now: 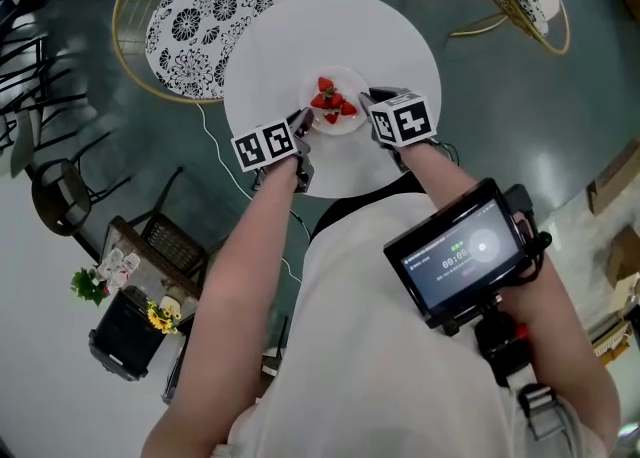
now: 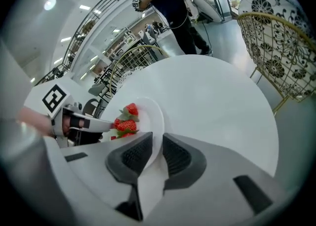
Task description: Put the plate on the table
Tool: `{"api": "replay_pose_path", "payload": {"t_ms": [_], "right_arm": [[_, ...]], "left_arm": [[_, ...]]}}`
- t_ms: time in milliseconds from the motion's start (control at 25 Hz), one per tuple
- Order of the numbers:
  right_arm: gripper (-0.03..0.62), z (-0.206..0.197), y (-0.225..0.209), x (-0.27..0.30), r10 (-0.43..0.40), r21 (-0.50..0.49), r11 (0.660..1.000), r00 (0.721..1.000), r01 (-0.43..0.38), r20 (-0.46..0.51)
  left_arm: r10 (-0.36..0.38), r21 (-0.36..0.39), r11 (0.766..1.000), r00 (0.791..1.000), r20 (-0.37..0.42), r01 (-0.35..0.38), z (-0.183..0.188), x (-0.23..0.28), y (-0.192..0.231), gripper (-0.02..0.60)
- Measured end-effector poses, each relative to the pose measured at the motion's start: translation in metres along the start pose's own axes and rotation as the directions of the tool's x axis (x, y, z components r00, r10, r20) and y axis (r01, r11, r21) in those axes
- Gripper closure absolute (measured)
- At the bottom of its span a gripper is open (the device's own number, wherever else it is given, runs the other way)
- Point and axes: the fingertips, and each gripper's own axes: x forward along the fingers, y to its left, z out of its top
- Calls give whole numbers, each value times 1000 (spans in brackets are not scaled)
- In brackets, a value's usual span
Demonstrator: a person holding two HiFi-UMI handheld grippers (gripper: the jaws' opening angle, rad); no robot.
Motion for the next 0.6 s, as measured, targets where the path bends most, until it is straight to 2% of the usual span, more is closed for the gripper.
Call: {"api": "replay_pose_path", "payload": {"t_ms": [160, 280, 360, 600], "right_arm": [[534, 0, 0, 1, -85, -123, 989, 996, 83, -14], [525, 1, 1, 1, -123, -189, 974, 992, 121, 2], [525, 3, 1, 0, -128, -183, 974, 991, 130, 24], [525, 14, -12, -15, -154, -84, 983, 981, 164, 118]], "left_arm": [[83, 67, 994, 997, -11, -82, 3, 1, -1, 540], [116, 73, 990, 993, 15, -117, 4, 1, -2, 535], [123, 77, 989, 992, 35, -126, 4, -1, -1, 534], [107, 145, 982, 990, 91, -119, 9, -18, -4, 531]]}}
